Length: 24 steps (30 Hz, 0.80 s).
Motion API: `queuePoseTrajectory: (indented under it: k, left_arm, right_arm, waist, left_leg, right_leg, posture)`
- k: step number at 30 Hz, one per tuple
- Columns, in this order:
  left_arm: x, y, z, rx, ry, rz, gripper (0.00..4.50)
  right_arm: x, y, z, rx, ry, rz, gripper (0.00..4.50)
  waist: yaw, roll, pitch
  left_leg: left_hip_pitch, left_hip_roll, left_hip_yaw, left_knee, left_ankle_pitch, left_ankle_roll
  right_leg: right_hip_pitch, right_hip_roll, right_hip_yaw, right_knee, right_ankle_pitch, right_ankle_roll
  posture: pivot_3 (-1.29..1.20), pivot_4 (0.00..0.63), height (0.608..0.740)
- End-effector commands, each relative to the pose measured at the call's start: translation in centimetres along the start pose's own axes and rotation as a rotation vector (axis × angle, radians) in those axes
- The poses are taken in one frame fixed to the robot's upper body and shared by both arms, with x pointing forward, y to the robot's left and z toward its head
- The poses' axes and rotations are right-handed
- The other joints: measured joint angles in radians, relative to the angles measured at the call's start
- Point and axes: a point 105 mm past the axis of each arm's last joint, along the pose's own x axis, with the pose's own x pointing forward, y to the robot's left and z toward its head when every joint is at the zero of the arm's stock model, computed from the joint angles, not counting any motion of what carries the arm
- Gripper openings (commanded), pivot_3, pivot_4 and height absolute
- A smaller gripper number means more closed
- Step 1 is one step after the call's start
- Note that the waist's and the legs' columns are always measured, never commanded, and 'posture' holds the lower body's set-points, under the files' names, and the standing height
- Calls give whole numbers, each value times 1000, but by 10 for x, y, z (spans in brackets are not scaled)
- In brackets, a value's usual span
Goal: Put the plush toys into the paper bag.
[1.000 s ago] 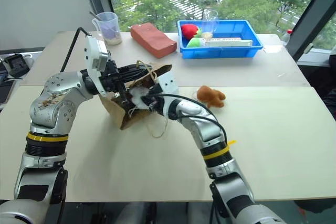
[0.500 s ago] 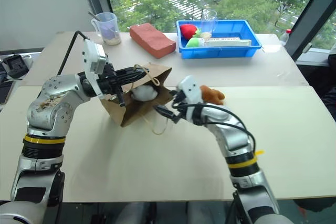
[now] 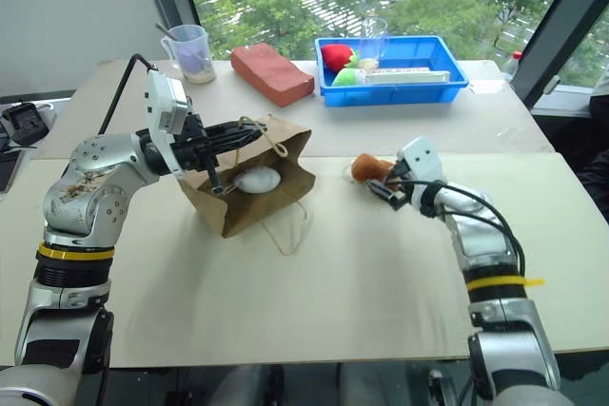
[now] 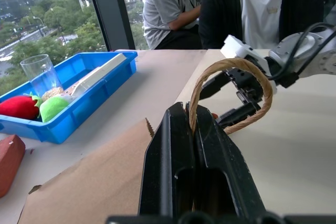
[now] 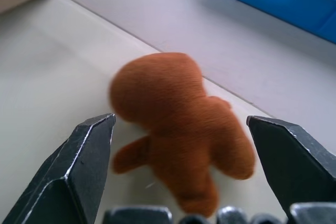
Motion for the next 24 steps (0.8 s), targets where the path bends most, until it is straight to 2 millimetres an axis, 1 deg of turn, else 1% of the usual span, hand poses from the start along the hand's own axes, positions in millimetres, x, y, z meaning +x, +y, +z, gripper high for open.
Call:
queuePoseTrajectory:
  k: [1, 3, 6, 10, 12, 13, 15, 17, 19, 20, 24]
  left_arm:
    - [-2, 3, 14, 60, -26, 11, 0]
    - [-2, 3, 14, 62, -26, 10, 0]
    - [-3, 4, 15, 66, -26, 22, 0]
    - [-5, 3, 16, 66, -27, 29, 0]
    - [-5, 4, 16, 66, -26, 31, 0]
    - [-5, 4, 16, 66, -26, 32, 0]
    - [-5, 4, 16, 67, -25, 33, 0]
    - [-5, 5, 16, 67, -23, 33, 0]
    - [-5, 6, 16, 66, -22, 34, 0]
    - [-5, 7, 16, 66, -22, 34, 0]
    - [-3, 7, 18, 69, -30, 31, 0]
  right_arm:
    - [12, 0, 0, -7, -2, 4, 4467]
    - [16, 0, -4, -19, 6, 12, 4467]
    - [16, -4, -8, -21, 7, 2, 3705]
    - [13, -5, -8, -1, -16, 8, 2332]
    - [11, -4, -5, -2, -37, 17, 1551]
    - [10, -4, -2, -7, -50, 23, 1325]
    - [7, -2, 6, -22, -78, 33, 673]
    - [4, 14, 25, -53, -126, 114, 75]
    - [1, 32, 41, -89, -148, 185, 32]
    - [-2, 44, 49, -96, -158, 237, 32]
    - [-17, 85, 73, -66, -185, 389, 32]
  waist:
    - [-1, 0, 0]
    - [-2, 0, 0]
    - [0, 0, 0]
    - [-2, 0, 0]
    - [-2, 0, 0]
    - [-2, 0, 0]
    - [-2, 0, 0]
    - [-2, 0, 0]
    - [-2, 0, 0]
    - [-3, 0, 0]
    - [1, 0, 0]
  left_leg:
    - [0, 0, 0, 0, 0, 0]
    - [-1, 1, 0, 0, 0, 0]
    - [-2, 1, 0, 0, 0, 0]
    - [-2, 2, 0, 0, 0, 0]
    - [-2, 2, 0, 0, 0, 0]
    - [-2, 3, 0, 0, 0, 0]
    - [-2, 3, 0, 0, 0, 0]
    - [-2, 3, 0, 0, 0, 0]
    - [-2, 3, 0, 0, 0, 0]
    - [-2, 3, 0, 0, 0, 0]
    - [-2, 4, -1, 0, 0, 0]
  right_leg:
    - [0, 0, 0, 0, 0, 0]
    - [0, 0, 0, 1, 0, 0]
    - [0, -1, 0, 2, 0, 0]
    - [0, 0, 0, 1, 0, 0]
    - [0, 0, 0, 1, 0, 0]
    - [0, 0, 0, 1, 0, 0]
    - [0, 0, 0, 1, 0, 0]
    - [0, 0, 0, 1, 0, 0]
    - [0, 0, 0, 2, 0, 0]
    - [-1, 0, 0, 2, 0, 0]
    - [-1, 1, -1, 3, 0, 0]
  posture:
    - [0, 150, 740]
    - [0, 150, 740]
    - [0, 150, 740]
    - [0, 150, 740]
    - [0, 150, 740]
    - [0, 150, 740]
    - [0, 150, 740]
    - [0, 150, 740]
    - [0, 150, 740]
    - [0, 150, 740]
    - [0, 150, 740]
